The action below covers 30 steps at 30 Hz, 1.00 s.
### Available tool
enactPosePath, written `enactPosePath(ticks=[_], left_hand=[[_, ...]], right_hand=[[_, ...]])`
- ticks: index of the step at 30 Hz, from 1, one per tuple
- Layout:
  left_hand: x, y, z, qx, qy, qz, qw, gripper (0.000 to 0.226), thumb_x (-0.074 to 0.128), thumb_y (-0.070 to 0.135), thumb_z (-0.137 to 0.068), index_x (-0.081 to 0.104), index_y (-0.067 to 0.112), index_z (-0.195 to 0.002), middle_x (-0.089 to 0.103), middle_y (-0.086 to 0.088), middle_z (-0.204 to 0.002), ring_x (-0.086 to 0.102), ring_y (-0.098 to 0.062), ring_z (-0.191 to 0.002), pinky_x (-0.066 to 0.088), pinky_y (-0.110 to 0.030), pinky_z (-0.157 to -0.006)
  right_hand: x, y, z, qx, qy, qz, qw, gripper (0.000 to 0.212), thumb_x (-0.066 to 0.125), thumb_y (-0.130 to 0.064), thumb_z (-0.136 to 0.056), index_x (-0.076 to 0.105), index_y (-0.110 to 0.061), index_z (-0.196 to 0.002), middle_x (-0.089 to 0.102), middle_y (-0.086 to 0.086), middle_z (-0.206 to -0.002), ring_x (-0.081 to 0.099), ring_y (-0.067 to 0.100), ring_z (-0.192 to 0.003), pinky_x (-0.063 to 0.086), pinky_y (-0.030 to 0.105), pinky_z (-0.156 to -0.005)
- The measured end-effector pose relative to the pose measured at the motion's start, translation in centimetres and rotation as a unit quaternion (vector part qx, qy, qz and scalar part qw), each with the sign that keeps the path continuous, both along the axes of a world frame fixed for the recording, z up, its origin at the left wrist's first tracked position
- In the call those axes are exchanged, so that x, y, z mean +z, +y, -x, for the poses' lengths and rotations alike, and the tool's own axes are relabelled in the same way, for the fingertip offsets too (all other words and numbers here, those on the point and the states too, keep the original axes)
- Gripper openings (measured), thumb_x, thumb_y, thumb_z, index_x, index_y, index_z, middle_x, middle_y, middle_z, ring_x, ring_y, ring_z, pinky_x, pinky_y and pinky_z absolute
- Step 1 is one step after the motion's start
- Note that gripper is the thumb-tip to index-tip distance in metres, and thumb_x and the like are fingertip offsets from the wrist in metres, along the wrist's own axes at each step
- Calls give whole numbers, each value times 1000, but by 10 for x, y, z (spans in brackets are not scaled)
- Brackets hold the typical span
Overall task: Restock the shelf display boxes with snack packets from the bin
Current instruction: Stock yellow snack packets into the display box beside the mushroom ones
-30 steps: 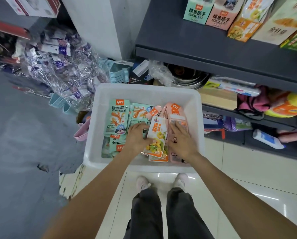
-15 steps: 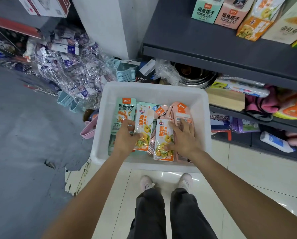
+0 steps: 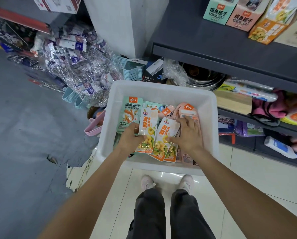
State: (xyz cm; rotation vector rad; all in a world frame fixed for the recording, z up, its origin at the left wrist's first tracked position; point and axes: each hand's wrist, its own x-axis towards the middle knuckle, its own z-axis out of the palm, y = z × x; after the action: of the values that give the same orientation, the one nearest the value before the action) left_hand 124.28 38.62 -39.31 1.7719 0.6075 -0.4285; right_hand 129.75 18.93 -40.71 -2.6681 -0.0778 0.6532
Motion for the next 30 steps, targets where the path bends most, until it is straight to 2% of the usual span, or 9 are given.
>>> enactPosePath(ticks=[3, 5, 7, 8, 11, 19, 22, 26, 30], left_hand=[[-4, -6, -3, -36, 8, -6, 999, 23, 62, -3, -84, 48, 10, -98, 60, 0, -85, 58, -16, -80, 47, -17, -69], [-4, -11, -5, -73, 18, -17, 997, 23, 61, -3, -84, 48, 9, -99, 59, 1, -84, 56, -12, -77, 44, -14, -65], [-7, -16, -7, -100, 25, -34, 994, 24, 63, 0, -83, 50, 12, -100, 65, -5, -100, 61, -19, -92, 49, -27, -78], [-8, -18, -8, -106, 25, -46, 993, 24, 64, 2, -82, 50, 14, -98, 65, -6, -102, 61, -21, -95, 50, -30, -78], [-8, -24, -11, -92, 27, -59, 994, 24, 66, 6, -83, 49, 16, -97, 62, -1, -98, 58, -17, -89, 42, -17, -62], [-2, -10, -10, 5, 14, -48, 999, 31, 67, 2, -82, 52, 4, -109, 64, -6, -101, 61, -22, -92, 50, -33, -79], [2, -6, -6, 17, 10, -12, 1000, 39, 67, -2, -81, 51, 4, -116, 62, -3, -103, 59, -18, -93, 50, -25, -75], [6, -4, -4, 20, -13, 10, 1000, 26, 66, -2, -81, 57, 11, -102, 65, -1, -96, 60, -15, -88, 48, -19, -72], [15, 0, -3, 37, -31, 31, 998, 26, 65, 1, -83, 59, 15, -104, 67, -3, -101, 62, -19, -94, 50, -32, -83]], right_hand=[[-2, -8, -5, -12, -34, -48, 998, 62, 79, -28, -73, 50, -21, -127, 35, 4, -143, 32, 24, -134, 27, 42, -112], [-3, -9, -6, 12, -38, -41, 998, 54, 77, -25, -75, 53, -20, -123, 39, 3, -140, 34, 23, -132, 30, 40, -110], [-6, -9, -6, 33, -36, -13, 999, 64, 73, -26, -79, 44, -21, -135, 35, 2, -145, 29, 22, -136, 26, 40, -111], [-7, -9, -6, 35, -31, 2, 999, 69, 72, -28, -80, 39, -23, -141, 32, 3, -148, 25, 22, -138, 22, 40, -112], [-7, -10, -5, 52, -17, 39, 998, 72, 67, -33, -84, 30, -27, -146, 24, 2, -153, 17, 23, -141, 16, 40, -115], [-2, -9, -10, 49, 1, 42, 998, 64, 65, -31, -86, 36, -28, -143, 24, 3, -151, 21, 25, -139, 20, 42, -114], [0, -5, -12, 57, 9, 57, 997, 66, 66, -31, -85, 35, -29, -143, 25, 4, -150, 20, 26, -139, 20, 43, -113], [6, -2, -16, 7, -57, 12, 998, 44, 62, -12, -85, 53, -22, -127, 38, 6, -138, 31, 27, -131, 26, 40, -112], [18, -2, -21, 0, -111, -42, 993, 9, 59, -10, -88, 61, -15, -95, 49, 4, -127, 42, 23, -121, 37, 36, -100]])
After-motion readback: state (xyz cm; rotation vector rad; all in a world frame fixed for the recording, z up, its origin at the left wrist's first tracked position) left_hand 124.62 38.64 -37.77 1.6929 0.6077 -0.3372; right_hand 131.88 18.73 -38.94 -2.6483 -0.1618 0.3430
